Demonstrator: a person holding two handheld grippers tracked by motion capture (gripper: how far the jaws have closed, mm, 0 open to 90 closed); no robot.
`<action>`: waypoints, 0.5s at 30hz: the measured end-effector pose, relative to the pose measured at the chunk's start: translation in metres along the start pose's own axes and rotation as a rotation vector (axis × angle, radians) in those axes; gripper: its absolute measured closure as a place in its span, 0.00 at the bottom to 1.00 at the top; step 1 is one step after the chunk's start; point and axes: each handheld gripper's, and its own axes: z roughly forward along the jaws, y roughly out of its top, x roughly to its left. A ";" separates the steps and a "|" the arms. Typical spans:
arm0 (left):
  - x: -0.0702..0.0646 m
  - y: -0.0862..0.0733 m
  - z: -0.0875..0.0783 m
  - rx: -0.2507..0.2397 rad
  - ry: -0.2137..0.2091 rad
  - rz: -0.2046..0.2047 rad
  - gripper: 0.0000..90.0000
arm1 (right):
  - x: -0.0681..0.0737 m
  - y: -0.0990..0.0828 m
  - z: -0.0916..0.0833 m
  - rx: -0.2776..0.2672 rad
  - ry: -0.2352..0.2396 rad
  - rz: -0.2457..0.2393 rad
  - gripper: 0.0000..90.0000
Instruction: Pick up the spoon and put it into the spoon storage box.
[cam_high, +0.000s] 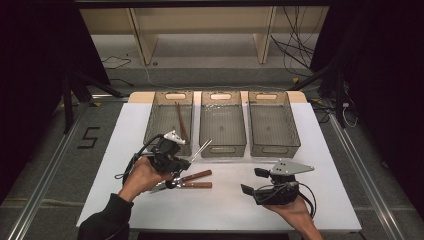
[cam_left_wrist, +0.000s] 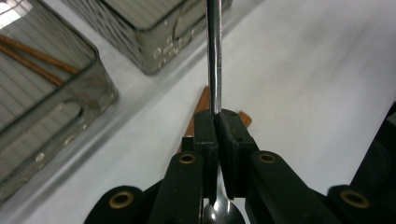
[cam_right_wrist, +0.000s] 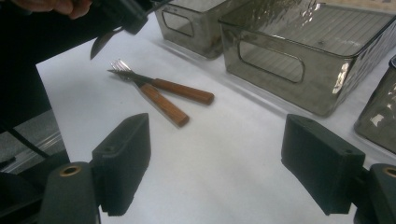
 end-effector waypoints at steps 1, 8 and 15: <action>0.001 0.004 -0.001 -0.006 -0.005 -0.003 0.95 | 0.000 0.000 0.000 0.000 0.000 0.002 0.28; 0.004 0.027 -0.002 -0.063 -0.006 -0.006 0.95 | 0.000 0.000 0.000 -0.004 0.001 0.003 0.28; 0.010 0.048 -0.001 -0.119 -0.013 -0.020 0.95 | 0.000 0.000 -0.001 -0.005 0.002 0.003 0.27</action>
